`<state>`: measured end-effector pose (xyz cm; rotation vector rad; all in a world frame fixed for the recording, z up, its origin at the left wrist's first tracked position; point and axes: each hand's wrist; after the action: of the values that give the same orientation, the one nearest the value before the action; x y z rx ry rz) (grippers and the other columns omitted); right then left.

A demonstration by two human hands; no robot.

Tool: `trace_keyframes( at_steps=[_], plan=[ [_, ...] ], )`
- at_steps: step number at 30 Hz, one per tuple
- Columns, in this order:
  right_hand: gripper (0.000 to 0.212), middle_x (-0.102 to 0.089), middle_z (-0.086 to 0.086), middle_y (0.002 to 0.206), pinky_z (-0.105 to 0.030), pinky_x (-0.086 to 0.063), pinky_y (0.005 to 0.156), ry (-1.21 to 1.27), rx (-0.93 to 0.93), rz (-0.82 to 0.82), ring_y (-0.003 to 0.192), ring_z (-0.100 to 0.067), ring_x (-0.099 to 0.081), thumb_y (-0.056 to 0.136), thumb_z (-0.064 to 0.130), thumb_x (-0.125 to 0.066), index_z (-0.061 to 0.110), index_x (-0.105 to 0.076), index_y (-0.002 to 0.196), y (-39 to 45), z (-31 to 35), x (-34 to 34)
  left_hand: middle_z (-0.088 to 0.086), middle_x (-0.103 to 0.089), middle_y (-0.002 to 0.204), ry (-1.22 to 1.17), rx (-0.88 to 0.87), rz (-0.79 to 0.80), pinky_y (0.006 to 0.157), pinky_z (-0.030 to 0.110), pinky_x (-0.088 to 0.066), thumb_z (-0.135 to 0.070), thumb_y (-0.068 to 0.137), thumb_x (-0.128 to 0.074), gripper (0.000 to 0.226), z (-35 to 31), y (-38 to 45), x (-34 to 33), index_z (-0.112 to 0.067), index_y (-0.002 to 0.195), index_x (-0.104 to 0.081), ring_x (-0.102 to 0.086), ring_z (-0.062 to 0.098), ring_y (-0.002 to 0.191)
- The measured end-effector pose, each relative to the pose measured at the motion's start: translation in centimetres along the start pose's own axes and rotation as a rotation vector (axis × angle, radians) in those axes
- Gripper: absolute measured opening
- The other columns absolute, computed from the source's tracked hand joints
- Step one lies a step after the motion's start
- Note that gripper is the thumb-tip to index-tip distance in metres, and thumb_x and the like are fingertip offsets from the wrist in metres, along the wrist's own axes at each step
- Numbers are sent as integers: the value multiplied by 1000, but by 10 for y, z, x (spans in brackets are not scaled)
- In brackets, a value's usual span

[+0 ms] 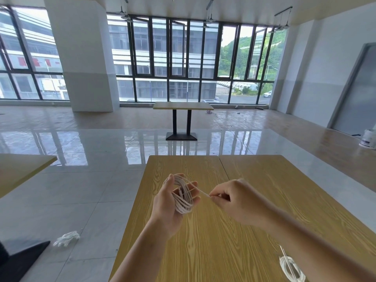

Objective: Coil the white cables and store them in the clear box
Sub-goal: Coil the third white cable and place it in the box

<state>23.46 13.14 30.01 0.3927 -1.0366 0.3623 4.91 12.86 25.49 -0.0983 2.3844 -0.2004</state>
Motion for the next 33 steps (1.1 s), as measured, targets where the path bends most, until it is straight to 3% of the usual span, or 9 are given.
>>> trace_keyframes(
  at_steps=[3, 5, 8, 10, 15, 18, 22, 27, 33],
  plan=[
    [21, -66, 10, 67, -21, -47, 52, -3, 17, 52, 52, 1, -58, 100, 26, -57, 19, -76, 99, -2, 5, -6, 21, -72, 90, -61, 10, -4, 84, 48, -55, -39, 104, -42, 37, -1, 0, -5, -9, 113, -62, -71, 35, 82],
    [22, -67, 4, 67, -27, -50, 52, -1, 28, 81, 48, -4, -54, 100, 25, -56, 15, -75, 95, -3, 9, -10, 16, -66, 80, -78, 14, -3, 79, 48, -55, -39, 103, -43, 36, -1, 0, -8, -11, 110, -64, -68, 32, 76],
    [20, -59, 12, 61, -19, -50, 55, -5, 55, 124, 50, -1, -55, 100, 25, -56, 20, -75, 97, -7, 15, -12, 11, -56, 73, -84, 12, -14, 58, 35, -50, -40, 102, -44, 33, -1, 4, -8, -12, 109, -62, -55, 22, 62],
    [21, -55, 13, 58, -29, -57, 67, -19, 75, 177, 50, -4, -52, 99, 24, -55, 17, -74, 94, -9, 19, -10, 9, -54, 72, -60, 5, -41, 47, 29, -45, -41, 102, -44, 34, -2, 9, -3, -13, 107, -61, -50, 19, 58],
    [25, -52, 11, 53, -20, -42, 51, -42, 114, 278, 45, -5, -44, 96, 18, -51, 20, -74, 104, -15, 27, 2, 9, -53, 70, 102, 39, -72, 41, 27, -42, -45, 101, -45, 39, -3, 17, 14, -11, 106, -63, -48, 17, 54],
    [22, -55, 11, 57, -22, -42, 50, -41, 133, 307, 47, -5, -45, 96, 19, -53, 23, -74, 103, -14, 34, 13, 10, -54, 71, 189, 93, -50, 42, 27, -41, -48, 100, -45, 44, -2, 17, 18, -10, 110, -63, -48, 17, 54],
    [12, -63, 16, 66, -21, -49, 56, -39, 177, 207, 56, 1, -56, 95, 27, -62, 28, -74, 96, -7, 39, 22, 10, -58, 71, 308, 166, 31, 50, 29, -38, -57, 98, -43, 55, 3, 14, 13, -9, 111, -66, -49, 19, 57],
    [4, -66, 17, 70, -11, -44, 60, -28, 222, 72, 65, 5, -60, 91, 30, -69, 28, -73, 90, 2, 37, 30, 4, -57, 61, 408, 272, 138, 43, 25, -40, -67, 94, -38, 63, 6, 6, -1, -9, 89, -64, -49, 14, 49],
    [7, -63, 25, 72, -7, -43, 62, 8, 221, -2, 70, 11, -57, 86, 35, -74, 29, -72, 88, 10, 34, 32, 10, -61, 80, 400, 358, 294, 38, 19, -36, -84, 83, -32, 82, 10, 3, -13, -15, 106, -69, -46, 13, 54]
  ],
)
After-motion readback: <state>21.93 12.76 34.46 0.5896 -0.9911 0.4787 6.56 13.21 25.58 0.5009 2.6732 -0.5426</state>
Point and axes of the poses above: each hand's wrist, its own y-axis towards the middle knuckle, its own x-axis out of the back of the hand, z = x × y
